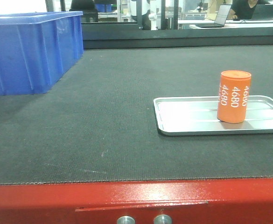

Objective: Grab orange capacitor from left shelf to right conveyor

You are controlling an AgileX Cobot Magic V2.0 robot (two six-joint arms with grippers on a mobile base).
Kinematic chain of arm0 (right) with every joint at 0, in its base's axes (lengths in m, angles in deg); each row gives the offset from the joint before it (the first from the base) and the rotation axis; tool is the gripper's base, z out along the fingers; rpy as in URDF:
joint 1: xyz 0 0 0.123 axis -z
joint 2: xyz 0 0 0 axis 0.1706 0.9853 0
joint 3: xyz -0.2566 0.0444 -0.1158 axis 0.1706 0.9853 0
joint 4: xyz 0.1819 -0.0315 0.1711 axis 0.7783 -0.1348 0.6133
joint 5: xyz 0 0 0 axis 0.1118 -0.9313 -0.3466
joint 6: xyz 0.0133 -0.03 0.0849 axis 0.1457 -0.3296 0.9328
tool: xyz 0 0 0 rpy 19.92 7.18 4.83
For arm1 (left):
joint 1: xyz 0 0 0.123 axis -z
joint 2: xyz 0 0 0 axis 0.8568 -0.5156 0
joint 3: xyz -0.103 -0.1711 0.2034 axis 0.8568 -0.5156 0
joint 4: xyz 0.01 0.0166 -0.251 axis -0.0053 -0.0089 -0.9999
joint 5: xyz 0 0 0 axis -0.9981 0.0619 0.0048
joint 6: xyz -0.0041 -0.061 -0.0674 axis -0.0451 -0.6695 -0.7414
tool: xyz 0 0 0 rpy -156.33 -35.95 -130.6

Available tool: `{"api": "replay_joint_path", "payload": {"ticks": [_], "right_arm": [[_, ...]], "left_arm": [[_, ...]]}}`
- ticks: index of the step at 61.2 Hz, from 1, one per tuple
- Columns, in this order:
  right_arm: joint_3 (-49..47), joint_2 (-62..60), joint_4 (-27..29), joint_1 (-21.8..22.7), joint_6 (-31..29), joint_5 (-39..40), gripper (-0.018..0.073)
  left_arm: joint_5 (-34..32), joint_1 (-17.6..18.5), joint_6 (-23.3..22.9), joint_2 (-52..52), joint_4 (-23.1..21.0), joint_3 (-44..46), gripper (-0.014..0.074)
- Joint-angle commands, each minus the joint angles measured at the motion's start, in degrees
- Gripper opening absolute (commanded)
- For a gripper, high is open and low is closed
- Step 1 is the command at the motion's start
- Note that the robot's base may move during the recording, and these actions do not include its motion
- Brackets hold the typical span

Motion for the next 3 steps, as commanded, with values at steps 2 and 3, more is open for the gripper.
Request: {"api": "replay_joint_path", "payload": {"ticks": [2, 3], "right_arm": [[-0.21, -0.42, 0.0, 0.4, -0.14, 5.3, 0.0047], [-0.21, -0.42, 0.0, 0.4, -0.14, 5.3, 0.0047]], "left_arm": [[-5.01, -0.06, -0.09, 0.54, -0.2, 0.25, -0.0127], [-5.01, -0.06, -0.09, 0.54, -0.2, 0.25, -0.0127]]}}
